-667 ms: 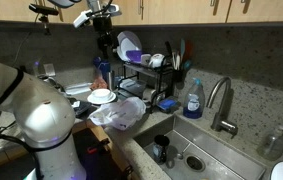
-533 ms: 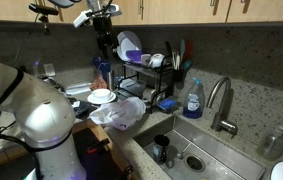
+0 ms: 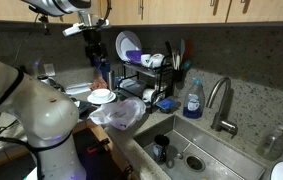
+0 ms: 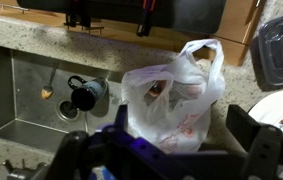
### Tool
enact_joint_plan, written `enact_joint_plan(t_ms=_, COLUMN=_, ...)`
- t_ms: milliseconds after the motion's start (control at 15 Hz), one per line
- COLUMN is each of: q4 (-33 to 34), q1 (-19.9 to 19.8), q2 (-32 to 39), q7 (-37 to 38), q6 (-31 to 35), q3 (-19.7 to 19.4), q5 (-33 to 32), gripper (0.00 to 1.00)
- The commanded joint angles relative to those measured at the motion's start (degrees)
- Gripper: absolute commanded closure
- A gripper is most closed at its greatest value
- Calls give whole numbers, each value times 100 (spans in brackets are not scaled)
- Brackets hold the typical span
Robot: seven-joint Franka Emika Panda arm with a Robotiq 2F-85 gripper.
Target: Put the object into the white bowl
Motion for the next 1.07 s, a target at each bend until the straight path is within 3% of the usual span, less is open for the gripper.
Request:
enact_joint_plan(t_ms=0, q4=-285, q1=523, q2=359, q7=-95, q6=472, q3=330, q5=434, gripper=0)
enact_joint_plan(t_ms=400, q4=-677, q1=1342, q2=942, q7=-650, q6=2033, q3=493, q5=952, gripper=0)
enact_joint_plan(t_ms=1000, q4=-660, q1=1424, q2=1051, q7=-622, q6=1972, q3=456, q5=750, gripper=0)
